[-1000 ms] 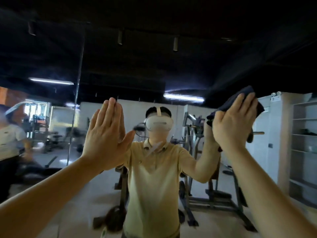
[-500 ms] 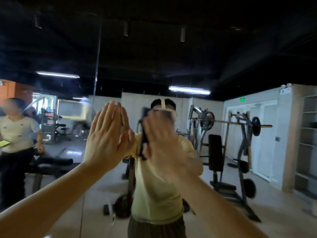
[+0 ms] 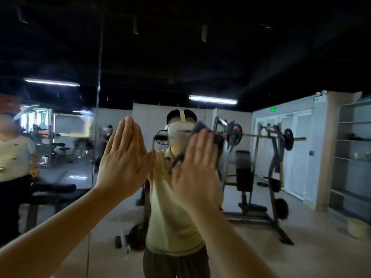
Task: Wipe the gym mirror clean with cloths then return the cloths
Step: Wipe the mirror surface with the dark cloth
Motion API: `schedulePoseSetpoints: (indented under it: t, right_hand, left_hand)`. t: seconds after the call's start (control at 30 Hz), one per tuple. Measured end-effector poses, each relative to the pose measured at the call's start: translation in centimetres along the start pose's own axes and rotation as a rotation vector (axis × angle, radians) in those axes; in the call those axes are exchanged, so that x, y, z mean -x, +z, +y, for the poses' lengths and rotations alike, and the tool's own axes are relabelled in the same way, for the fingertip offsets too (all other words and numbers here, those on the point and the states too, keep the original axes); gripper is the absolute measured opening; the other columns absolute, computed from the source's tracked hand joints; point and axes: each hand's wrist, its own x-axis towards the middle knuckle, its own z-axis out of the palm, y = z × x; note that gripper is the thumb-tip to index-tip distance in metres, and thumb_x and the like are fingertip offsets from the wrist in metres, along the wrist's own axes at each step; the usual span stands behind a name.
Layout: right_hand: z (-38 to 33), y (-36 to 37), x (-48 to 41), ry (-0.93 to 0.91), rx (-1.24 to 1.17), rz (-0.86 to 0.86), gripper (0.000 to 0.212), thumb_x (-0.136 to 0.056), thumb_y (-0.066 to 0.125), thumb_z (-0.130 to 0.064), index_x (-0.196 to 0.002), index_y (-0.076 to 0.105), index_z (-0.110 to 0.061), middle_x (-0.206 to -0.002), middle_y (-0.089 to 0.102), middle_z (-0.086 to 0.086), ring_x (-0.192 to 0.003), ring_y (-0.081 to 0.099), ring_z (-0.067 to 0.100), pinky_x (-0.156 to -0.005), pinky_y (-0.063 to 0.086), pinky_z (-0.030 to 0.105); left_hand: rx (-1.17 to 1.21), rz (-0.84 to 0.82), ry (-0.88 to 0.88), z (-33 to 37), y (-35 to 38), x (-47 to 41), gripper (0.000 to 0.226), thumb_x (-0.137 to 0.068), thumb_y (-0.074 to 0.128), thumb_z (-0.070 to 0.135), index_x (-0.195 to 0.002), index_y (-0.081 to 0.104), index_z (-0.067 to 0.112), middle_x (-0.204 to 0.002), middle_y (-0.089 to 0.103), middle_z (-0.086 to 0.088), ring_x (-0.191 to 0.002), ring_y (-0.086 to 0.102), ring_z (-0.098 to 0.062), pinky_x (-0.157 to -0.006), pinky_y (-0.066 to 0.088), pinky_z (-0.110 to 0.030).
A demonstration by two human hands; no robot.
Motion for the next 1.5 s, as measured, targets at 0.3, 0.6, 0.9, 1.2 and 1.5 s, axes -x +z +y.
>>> schedulePoseSetpoints:
  t: [0.3, 0.6, 0.9, 1.2, 1.5]
  right_hand:
    - [9.1, -2.3, 2.3, -0.239, 0.212, -0.158, 0.077, -0.105, 0.034, -0.044, -0.164, 0.005, -0.004, -0.173, 0.002, 0.017, -0.161, -0.004, 0.031, -0.13, 0.003, 0.054]
    - [6.8, -1.4, 3.0, 0.435, 0.029, 0.056, 0.082, -0.098, 0.035, -0.037, -0.164, 0.005, 0.001, -0.172, 0.003, 0.024, -0.16, 0.004, 0.04, -0.13, -0.001, 0.054]
    - [3.4, 0.2, 7.1, -0.591, 0.023, -0.266, 0.081, -0.094, 0.05, -0.038, -0.165, 0.019, -0.017, -0.174, 0.01, 0.007, -0.162, -0.004, 0.023, -0.131, -0.002, 0.045]
    - [11.6, -2.6, 6.2, 0.611, 0.023, 0.007, 0.082, -0.093, 0.037, -0.029, -0.163, 0.009, 0.003, -0.171, 0.007, 0.026, -0.159, 0.007, 0.041, -0.129, 0.01, 0.058]
    - [-1.7, 1.7, 12.1, -0.685, 0.032, -0.34, 0.077, -0.096, 0.046, -0.036, -0.166, 0.021, -0.015, -0.175, 0.007, 0.005, -0.162, -0.005, 0.023, -0.13, -0.009, 0.042]
  left_hand:
    - [0.095, 0.057, -0.102, 2.1, 0.8, -0.2, 0.09, -0.107, 0.022, 0.066, -0.165, -0.015, 0.007, -0.175, -0.015, -0.013, -0.162, -0.015, -0.025, -0.131, -0.007, -0.044]
    - [0.079, 0.037, -0.085, 2.3, 0.7, -0.2, 0.099, -0.104, 0.022, 0.072, -0.164, -0.012, 0.002, -0.174, -0.015, -0.017, -0.161, -0.016, -0.027, -0.132, 0.0, -0.051]
    - [0.058, -0.026, -0.062, 1.4, -0.9, 0.0, 0.09, -0.106, 0.013, 0.067, -0.165, -0.009, 0.003, -0.174, -0.011, -0.017, -0.162, -0.012, -0.026, -0.132, 0.002, -0.048]
    - [0.049, -0.057, -0.1, 2.6, -0.9, -0.2, 0.104, -0.101, 0.017, 0.078, -0.164, -0.012, 0.0, -0.173, -0.015, -0.018, -0.161, -0.015, -0.029, -0.132, -0.001, -0.048]
    - [0.071, 0.0, -0.014, 2.2, -2.4, 2.2, 0.079, -0.111, 0.026, 0.056, -0.166, -0.008, 0.011, -0.174, -0.002, -0.015, -0.162, -0.003, -0.028, -0.131, 0.006, -0.048]
